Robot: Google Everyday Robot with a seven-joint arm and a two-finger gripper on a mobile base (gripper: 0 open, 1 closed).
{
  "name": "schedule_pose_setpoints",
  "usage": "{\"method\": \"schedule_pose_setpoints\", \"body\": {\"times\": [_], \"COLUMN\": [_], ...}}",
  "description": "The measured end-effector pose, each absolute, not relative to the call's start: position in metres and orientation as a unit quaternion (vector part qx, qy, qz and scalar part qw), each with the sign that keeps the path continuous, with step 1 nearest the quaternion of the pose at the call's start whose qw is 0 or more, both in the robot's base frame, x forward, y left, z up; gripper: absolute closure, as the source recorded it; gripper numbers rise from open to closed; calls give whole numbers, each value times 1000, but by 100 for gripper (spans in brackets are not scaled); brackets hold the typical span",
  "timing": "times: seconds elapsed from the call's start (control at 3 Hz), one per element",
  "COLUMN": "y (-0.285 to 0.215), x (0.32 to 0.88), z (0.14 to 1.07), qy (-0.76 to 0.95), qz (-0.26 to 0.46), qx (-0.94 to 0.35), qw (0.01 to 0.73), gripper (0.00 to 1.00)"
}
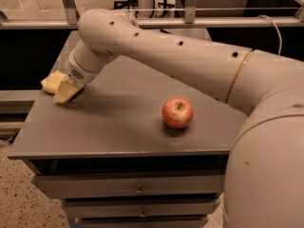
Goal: Move sponge near rxbar chocolate
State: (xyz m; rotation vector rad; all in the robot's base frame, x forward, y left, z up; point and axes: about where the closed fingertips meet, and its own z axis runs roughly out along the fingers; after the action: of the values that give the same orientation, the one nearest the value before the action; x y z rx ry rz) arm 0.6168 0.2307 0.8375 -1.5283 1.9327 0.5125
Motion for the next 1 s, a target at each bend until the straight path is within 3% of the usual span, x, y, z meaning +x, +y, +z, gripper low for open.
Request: {"method": "schedule_pose_setpoints", "body": {"times": [0.33, 0.67, 1.0], "y": [214, 193, 136], "x": [619, 623, 637], "z": [846, 859, 888], "qy": [739, 744, 758], "qz": [184, 169, 135], "qx": [-567, -559, -534], "qw": [314, 325, 349], "gripper": [72, 95, 100]}}
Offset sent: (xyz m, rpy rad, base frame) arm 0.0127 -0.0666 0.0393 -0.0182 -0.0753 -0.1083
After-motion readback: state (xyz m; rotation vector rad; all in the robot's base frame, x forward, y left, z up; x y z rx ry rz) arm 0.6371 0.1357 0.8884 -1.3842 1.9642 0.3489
